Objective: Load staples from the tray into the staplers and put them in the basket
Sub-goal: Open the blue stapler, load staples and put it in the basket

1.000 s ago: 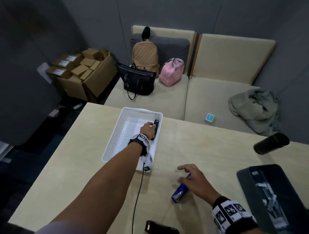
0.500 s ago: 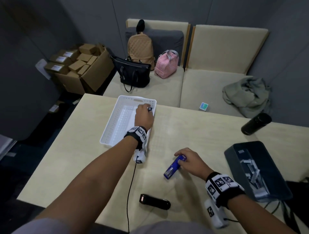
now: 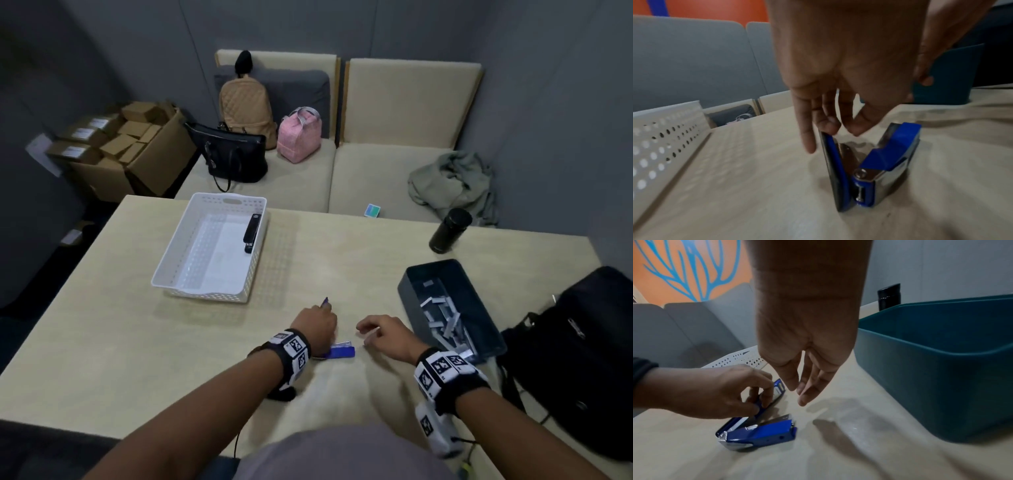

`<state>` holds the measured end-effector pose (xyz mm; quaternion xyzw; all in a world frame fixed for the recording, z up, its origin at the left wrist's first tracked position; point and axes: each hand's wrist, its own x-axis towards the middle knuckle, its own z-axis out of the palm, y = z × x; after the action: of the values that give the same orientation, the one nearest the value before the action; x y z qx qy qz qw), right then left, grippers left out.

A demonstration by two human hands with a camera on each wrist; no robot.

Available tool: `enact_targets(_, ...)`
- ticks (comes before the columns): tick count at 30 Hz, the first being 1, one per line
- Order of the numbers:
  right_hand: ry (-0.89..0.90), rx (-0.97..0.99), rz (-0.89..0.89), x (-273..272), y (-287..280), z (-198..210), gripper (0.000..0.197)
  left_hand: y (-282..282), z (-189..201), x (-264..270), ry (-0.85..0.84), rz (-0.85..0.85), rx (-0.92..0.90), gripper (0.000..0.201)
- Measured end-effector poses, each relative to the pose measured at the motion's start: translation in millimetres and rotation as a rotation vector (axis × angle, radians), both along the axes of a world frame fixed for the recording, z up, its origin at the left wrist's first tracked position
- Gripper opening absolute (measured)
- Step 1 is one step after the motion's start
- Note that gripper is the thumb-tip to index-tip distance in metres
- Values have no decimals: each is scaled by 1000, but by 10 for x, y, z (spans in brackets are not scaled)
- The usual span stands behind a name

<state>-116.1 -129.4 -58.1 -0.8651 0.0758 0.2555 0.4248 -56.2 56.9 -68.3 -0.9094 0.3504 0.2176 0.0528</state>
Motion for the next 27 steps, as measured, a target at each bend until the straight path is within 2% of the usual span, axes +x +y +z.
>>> enact_targets(2,21,-29,9,-92,-116,-46,37,9,-80,-31,-26,34,12,47)
enact_targets(3,30,-39,10,-116,-156,-73,38,28,-114,-53,-12,34,17,61)
enact_targets(5,35,-55,4,-146,-219,-130,37,70,-176,-135,33,-60,61,84)
enact_targets(6,36,-62,7,-149,-229,-148,35,90,-197,-190,34,-127,83,84)
enact_targets(10,45,-98,55,-134,-195,-166,36,99,-239,-270,-4,-272,-11,47)
enact_targets(14,-31,-108,37,-112,-196,-145,59,19,-137,-282,79,-311,-265,44)
enact_targets(17,-61,-96,84,-91,-295,-118,78,-44,-38,-293,169,-243,-397,40)
enact_targets(21,-13,-162,207,-110,-344,-78,65,-67,26,-260,396,-55,-414,30)
enact_targets(25,69,-211,262,-235,-202,-146,50,-55,2,-244,423,48,-406,36)
enact_targets(27,95,-299,284,-290,-134,-193,46,-85,-1,-236,447,99,-421,35)
